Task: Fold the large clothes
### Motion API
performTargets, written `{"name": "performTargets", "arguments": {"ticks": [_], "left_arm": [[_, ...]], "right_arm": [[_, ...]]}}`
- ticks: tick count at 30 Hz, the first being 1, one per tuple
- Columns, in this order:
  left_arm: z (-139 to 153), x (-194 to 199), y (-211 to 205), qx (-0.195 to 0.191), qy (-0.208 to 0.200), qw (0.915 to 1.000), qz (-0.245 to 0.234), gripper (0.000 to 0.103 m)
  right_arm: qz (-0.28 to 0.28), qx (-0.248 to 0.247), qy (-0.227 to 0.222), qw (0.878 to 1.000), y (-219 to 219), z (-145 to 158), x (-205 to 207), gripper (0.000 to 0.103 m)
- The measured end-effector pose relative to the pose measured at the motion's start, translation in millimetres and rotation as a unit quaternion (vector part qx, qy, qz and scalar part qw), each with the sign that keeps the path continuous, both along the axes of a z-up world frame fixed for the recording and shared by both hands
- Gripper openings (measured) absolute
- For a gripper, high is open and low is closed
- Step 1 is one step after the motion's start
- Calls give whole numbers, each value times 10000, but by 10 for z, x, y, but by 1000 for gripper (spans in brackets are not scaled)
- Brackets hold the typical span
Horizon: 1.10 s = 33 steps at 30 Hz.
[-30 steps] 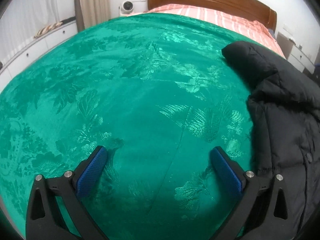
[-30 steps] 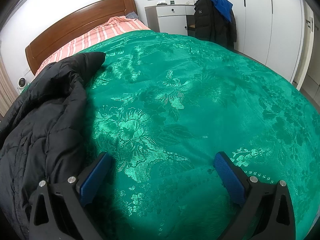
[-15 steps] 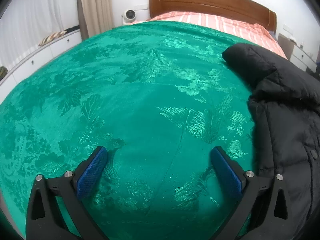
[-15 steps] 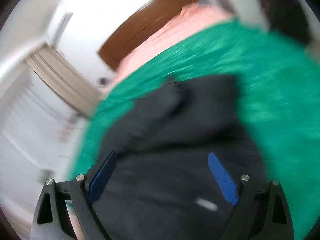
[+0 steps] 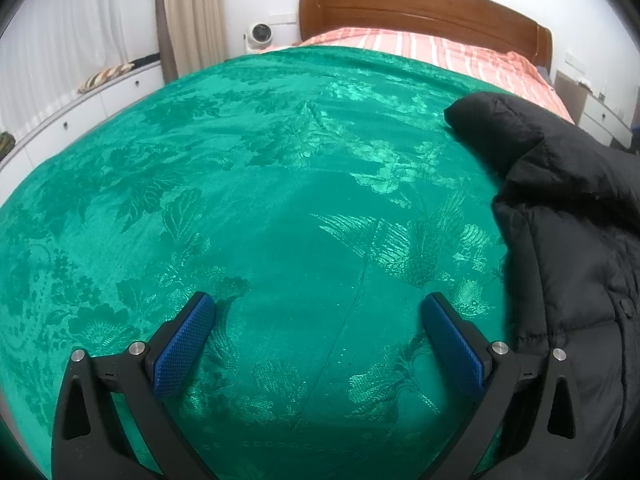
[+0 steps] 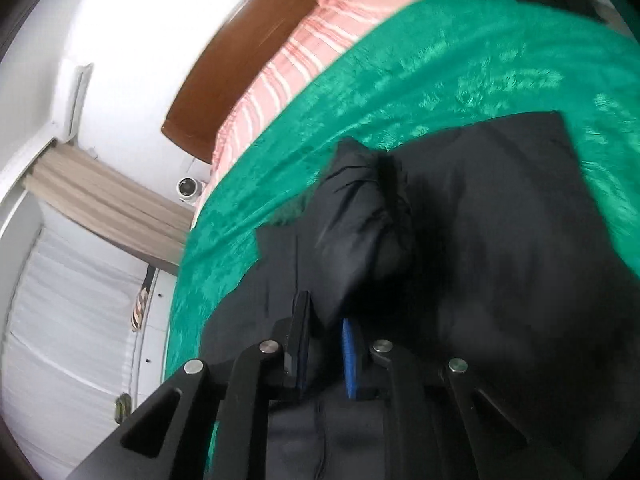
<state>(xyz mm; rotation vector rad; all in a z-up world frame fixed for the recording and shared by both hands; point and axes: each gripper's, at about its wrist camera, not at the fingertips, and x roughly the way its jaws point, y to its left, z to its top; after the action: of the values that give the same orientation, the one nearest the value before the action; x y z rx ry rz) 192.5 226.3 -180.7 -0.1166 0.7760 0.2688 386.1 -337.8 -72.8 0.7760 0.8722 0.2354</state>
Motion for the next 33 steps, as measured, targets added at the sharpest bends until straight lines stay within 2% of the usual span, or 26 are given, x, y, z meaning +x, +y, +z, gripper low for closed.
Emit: {"name": "performTargets", "arguments": {"ticks": [2, 3, 4, 5, 8, 11, 13, 14, 15, 18, 20, 22, 26, 29, 31, 33], "left_arm": [[-2, 2, -10, 35, -2, 10000, 9, 103], [-2, 5, -14, 52, 10, 10000, 13, 103], [2, 5, -19, 71, 24, 10000, 18, 103], [5, 2, -24, 85, 37, 10000, 27, 103], [9, -5, -33, 99, 32, 9999, 43, 103], [9, -4, -27, 74, 31, 10000, 38, 103], [11, -9, -18, 33, 25, 10000, 28, 103], [12, -10, -11, 10, 26, 10000, 25, 103], [16, -15, -6, -9, 22, 10000, 22, 103], [21, -23, 3, -32, 27, 10000, 39, 103], [21, -15, -9, 16, 57, 10000, 51, 103], [23, -7, -18, 51, 80, 9999, 64, 103], [22, -3, -20, 55, 96, 9999, 81, 103], [16, 1, -13, 40, 95, 9999, 80, 103], [12, 6, -6, 15, 85, 9999, 79, 103], [7, 10, 7, -19, 82, 9999, 75, 103]], "right_arm": [[-37, -382, 231, 9990, 66, -54, -95, 16], [24, -684, 419, 9968, 96, -133, -65, 23], [76, -857, 547, 9948, 89, -202, -46, 38], [86, -963, 667, 9931, 65, -269, -57, 42], [16, -886, 420, 9952, -74, -178, -355, 49], [190, -1140, -50, 9933, -148, 74, -723, 62], [210, -1446, -378, 9885, -271, 228, -1115, 75], [137, -1641, -485, 9851, -324, 269, -1275, 77], [-71, -2056, -638, 9765, -449, 294, -1530, 79], [-766, -2869, -717, 9522, -795, 235, -1926, 84], [-1243, -3357, -473, 9325, -1120, 51, -2103, 84], [-1544, -3485, -282, 9241, -1358, -127, -2228, 84], [-1820, -3436, 100, 9213, -1657, -504, -2285, 84], [-1675, -3109, 566, 9339, -1777, -719, -2196, 85], [-1589, -3220, 560, 9316, -1729, -733, -2132, 93], [-1475, -3446, 610, 9251, -1662, -767, -2089, 97]]}}
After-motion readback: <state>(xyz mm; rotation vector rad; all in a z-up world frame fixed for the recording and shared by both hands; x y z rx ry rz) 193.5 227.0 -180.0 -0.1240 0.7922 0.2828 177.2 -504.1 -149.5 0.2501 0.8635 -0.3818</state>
